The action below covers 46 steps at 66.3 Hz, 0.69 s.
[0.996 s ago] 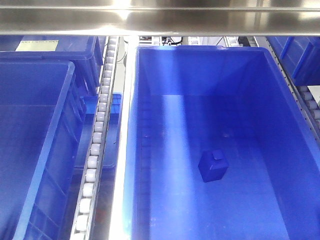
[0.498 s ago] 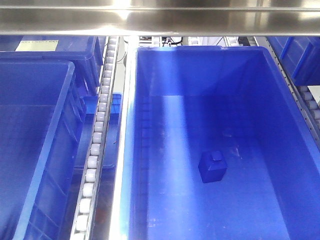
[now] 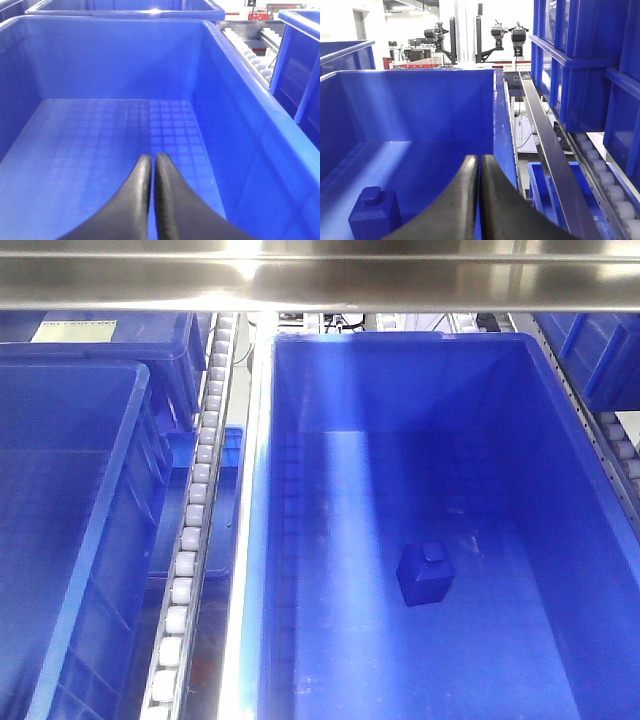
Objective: Pour parts from conveyor to right shelf
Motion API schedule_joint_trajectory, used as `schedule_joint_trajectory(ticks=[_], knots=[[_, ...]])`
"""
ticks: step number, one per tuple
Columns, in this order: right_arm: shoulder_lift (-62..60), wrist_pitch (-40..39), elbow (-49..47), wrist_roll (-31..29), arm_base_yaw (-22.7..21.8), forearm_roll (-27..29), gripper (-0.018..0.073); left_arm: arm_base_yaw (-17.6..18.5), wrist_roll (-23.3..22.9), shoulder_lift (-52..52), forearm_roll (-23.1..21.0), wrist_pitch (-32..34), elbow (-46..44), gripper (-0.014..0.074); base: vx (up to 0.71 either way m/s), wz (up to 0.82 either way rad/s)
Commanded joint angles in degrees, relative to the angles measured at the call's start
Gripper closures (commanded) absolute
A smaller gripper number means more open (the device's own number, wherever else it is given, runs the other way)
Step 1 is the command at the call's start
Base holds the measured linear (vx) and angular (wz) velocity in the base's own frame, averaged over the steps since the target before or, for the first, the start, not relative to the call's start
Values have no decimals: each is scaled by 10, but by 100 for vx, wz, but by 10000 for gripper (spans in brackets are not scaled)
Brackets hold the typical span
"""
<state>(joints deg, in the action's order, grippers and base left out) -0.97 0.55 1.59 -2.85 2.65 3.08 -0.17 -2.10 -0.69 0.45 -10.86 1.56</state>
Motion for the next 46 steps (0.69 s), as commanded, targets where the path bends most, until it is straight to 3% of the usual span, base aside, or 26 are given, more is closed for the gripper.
schedule_joint_trajectory(ticks=[1,14,46], knots=[[-4,-28,5,-4,0,-3,567,3,-5,-6,-5,36,-11,603,0,0],[-4,14,5,-4,0,-3,567,3,-5,-6,-5,36,-11,603,0,0],[-4,17,5,-4,0,-3,567,3,-5,-6,-5,36,-11,603,0,0]])
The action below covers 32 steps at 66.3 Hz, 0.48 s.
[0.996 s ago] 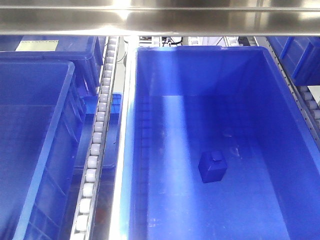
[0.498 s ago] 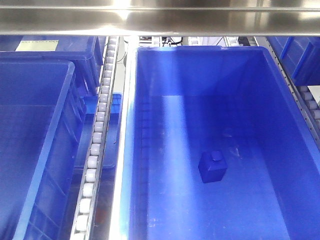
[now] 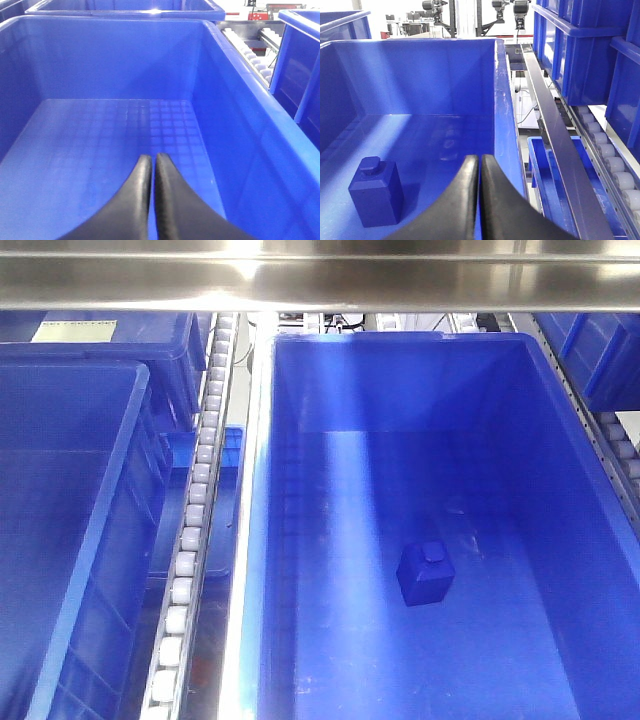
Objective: Pour parts from conveyor to right shelf
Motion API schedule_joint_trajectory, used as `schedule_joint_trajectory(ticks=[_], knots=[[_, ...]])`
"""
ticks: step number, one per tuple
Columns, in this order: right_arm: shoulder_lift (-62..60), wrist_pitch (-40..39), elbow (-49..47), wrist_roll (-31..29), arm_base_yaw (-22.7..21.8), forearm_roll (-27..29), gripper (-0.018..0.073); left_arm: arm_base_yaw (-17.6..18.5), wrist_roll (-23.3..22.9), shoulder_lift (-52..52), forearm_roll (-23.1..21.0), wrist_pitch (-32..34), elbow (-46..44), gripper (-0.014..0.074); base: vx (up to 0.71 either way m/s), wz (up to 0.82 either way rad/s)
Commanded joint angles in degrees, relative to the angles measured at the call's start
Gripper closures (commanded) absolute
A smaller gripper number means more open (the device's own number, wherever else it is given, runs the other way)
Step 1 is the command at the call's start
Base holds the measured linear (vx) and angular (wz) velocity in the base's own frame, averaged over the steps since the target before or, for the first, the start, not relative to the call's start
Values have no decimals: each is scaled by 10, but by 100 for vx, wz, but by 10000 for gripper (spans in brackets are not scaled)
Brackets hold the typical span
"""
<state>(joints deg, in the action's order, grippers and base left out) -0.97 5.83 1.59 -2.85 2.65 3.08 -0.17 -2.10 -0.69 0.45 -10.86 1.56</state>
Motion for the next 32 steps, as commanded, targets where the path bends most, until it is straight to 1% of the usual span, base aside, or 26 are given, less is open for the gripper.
schedule_joint_trajectory(ticks=[1,32], knots=[[-4,-36,5,-4,0,-3,567,3,-5,-6,-5,36,-11,603,0,0],[-4,-36,5,-4,0,-3,567,3,-5,-6,-5,36,-11,603,0,0]])
